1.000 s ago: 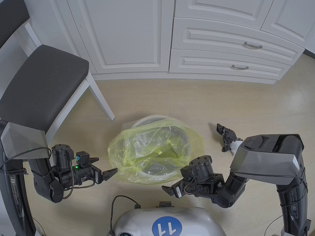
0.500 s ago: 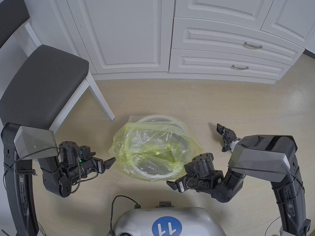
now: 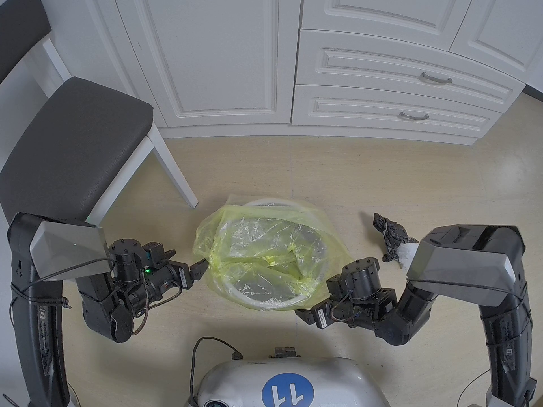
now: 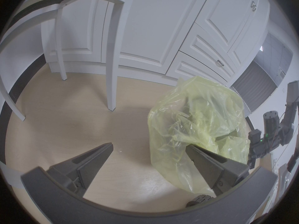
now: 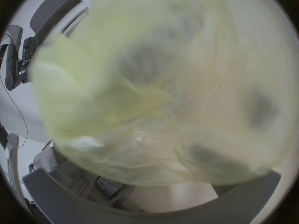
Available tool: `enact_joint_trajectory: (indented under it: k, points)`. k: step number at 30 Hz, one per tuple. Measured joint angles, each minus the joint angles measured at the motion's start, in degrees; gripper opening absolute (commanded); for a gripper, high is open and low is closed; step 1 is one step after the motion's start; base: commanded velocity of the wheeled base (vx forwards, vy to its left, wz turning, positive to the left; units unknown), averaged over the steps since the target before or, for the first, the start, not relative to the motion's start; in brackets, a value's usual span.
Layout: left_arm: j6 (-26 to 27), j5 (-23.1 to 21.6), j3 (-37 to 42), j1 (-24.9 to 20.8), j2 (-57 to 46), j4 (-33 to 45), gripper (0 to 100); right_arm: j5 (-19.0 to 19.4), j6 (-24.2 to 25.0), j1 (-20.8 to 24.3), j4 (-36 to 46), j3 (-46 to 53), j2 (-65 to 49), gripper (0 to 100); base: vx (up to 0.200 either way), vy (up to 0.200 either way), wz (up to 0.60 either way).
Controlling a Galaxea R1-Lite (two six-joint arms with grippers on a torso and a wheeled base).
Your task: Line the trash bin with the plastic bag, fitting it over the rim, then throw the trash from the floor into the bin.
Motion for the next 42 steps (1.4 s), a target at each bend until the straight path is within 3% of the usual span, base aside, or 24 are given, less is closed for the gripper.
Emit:
enact_joint_trajectory:
  k: [10, 17, 21, 30, 36, 42]
  points:
    - [0.0, 0.7, 2.3, -0.6, -2.9, -0.1, 100, 4.4, -9.5, -2.2, 2.4, 10.0, -14.5, 100, 0.000, 0.000, 0.00]
    - [0.4, 0.7, 6.6, -1.7, -6.4, -0.2, 100, 6.5, -12.4, -4.7, 7.4, 11.9, -22.9, 100, 0.000, 0.000, 0.00]
    - [3.3, 0.7, 6.2, -3.4, -8.5, 1.4, 100, 6.8, -15.5, -6.7, 8.2, 11.8, -26.2, 100, 0.000, 0.000, 0.00]
    - [7.3, 1.7, -2.3, -9.0, -14.2, 19.6, 100, 6.6, -18.8, -9.1, 8.2, 9.8, -27.5, 100, 0.000, 0.000, 0.00]
    - [14.5, 8.6, -9.1, -14.1, -15.2, 27.1, 100, 5.8, -23.3, -11.9, 8.3, 8.0, -24.9, 100, 0.000, 0.000, 0.00]
    - [18.4, 13.4, -12.5, -17.1, -14.1, 34.2, 100, 5.6, -23.9, -14.4, 7.9, 3.4, -18.8, 100, 0.000, 0.000, 0.00]
